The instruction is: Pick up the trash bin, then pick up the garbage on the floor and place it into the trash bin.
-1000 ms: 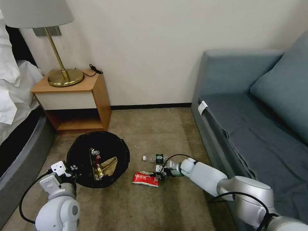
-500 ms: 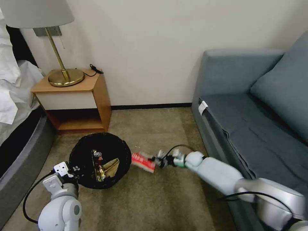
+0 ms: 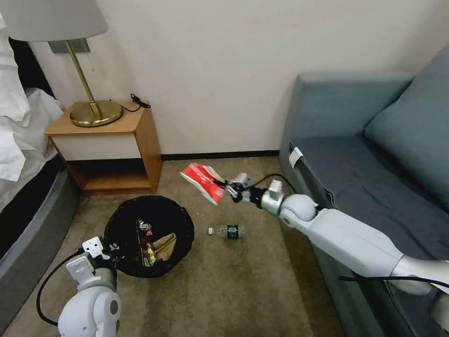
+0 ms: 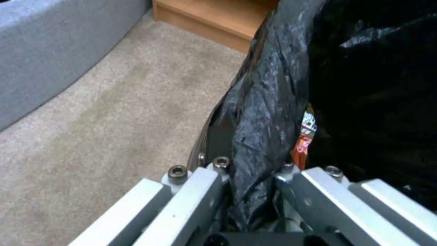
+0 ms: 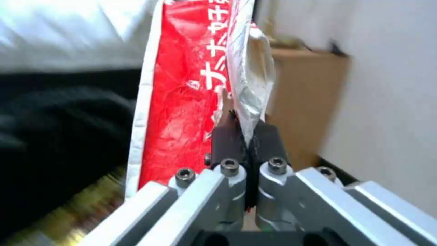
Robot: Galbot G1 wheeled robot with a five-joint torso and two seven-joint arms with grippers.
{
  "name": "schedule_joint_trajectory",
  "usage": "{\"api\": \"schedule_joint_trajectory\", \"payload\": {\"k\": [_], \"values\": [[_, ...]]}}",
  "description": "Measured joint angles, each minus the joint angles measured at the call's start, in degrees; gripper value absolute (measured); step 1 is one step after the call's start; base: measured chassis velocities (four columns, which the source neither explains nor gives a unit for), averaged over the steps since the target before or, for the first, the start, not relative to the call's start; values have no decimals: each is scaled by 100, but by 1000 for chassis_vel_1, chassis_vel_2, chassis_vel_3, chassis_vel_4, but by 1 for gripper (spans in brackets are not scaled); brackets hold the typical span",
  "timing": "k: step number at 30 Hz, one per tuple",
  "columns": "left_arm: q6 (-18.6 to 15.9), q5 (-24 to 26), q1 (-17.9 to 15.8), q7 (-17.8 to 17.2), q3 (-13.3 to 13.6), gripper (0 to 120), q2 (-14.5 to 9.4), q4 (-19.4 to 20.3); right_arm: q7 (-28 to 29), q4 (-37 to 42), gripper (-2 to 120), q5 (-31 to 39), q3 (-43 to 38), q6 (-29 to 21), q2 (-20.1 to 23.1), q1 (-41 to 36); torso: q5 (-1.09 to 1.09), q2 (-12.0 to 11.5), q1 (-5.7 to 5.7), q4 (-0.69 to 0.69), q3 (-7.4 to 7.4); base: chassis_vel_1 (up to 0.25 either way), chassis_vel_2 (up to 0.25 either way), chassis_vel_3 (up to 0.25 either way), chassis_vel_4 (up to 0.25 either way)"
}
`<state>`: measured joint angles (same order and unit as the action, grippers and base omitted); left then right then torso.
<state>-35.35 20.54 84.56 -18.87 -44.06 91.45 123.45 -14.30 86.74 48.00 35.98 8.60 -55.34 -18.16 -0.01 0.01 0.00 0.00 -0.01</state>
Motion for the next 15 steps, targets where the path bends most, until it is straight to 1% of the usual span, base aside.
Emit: {"api": "schedule_joint_trajectory", "payload": {"k": [2,3,5,7,8,11,13,15], "values": [[-15,-5,-3,-5,9,2,13,22,427,505,0,113,326,-152,-221,-62,-1,0,0,0,0,0,0,0,0],[-15,-5,-3,-5,9,2,13,22,427,505,0,113,326,-152,-221,-62,-1,0,0,0,0,0,0,0,0],[-25,-7,-15,-6,23,2,27,27,676,650,0,125,613,-203,-421,-78,1,0,0,1,0,0,0,0,0],[-33,-12,-36,-8,34,2,46,29,916,614,0,69,983,-239,-640,-62,0,0,0,1,0,0,0,0,0],[-33,-12,-36,-8,34,2,46,29,916,614,0,69,983,-239,-640,-62,0,0,0,1,0,0,0,0,0],[-38,-15,-56,-8,76,2,66,32,1192,382,0,-63,1391,-246,-920,-13,0,0,0,0,1,0,0,0,0],[-38,-17,-59,-8,81,2,66,32,1290,330,0,-97,1491,-255,-976,-3,0,0,0,1,0,0,0,0,0],[-38,-29,-62,-10,82,2,66,32,1510,264,0,-197,1640,-297,-1041,13,0,0,0,1,1,0,0,0,0]]}}
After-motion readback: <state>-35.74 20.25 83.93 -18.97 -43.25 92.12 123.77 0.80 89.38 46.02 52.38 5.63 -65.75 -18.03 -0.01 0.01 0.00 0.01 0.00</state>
